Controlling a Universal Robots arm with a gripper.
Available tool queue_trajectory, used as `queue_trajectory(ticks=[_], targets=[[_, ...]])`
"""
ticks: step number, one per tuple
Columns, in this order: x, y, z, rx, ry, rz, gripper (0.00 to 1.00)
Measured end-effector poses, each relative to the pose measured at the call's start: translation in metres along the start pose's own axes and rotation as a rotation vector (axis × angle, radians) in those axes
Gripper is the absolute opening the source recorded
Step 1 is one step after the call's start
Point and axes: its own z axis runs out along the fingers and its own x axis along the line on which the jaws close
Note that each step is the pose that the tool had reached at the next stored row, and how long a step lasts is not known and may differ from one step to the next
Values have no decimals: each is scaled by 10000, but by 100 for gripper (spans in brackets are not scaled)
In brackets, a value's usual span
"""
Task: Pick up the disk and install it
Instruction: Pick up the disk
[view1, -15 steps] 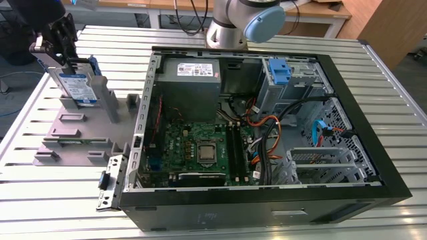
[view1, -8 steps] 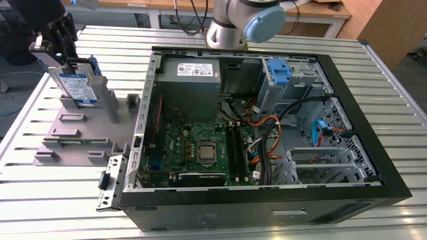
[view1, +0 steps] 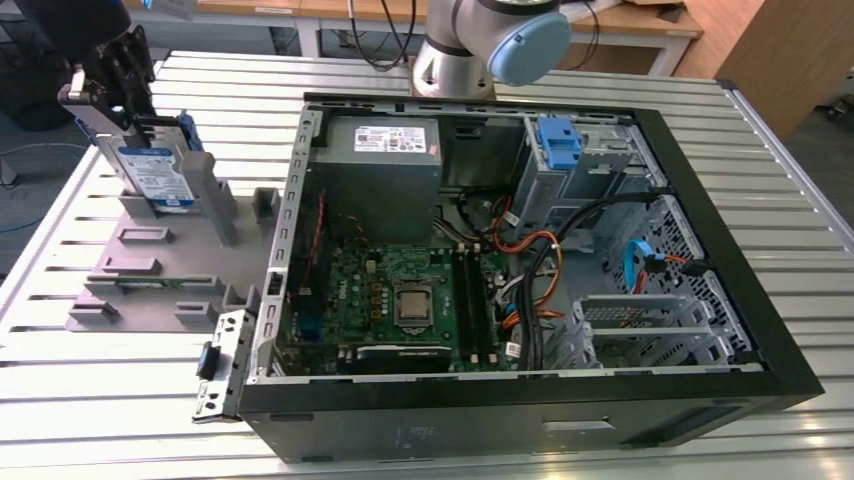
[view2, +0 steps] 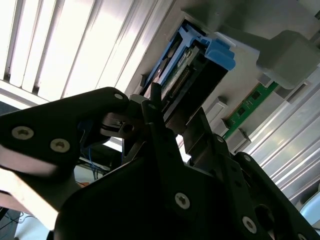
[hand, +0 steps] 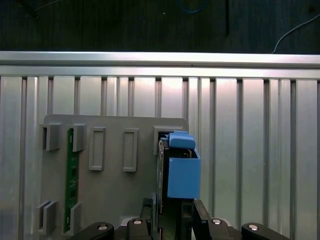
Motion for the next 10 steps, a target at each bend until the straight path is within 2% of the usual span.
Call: queue_trajectory(ticks=[4, 5, 10], targets=[[0, 0, 0, 0, 0, 0, 42], [0, 0, 0, -1, 0, 0, 36], [-1, 0, 0, 0, 0, 0, 35]])
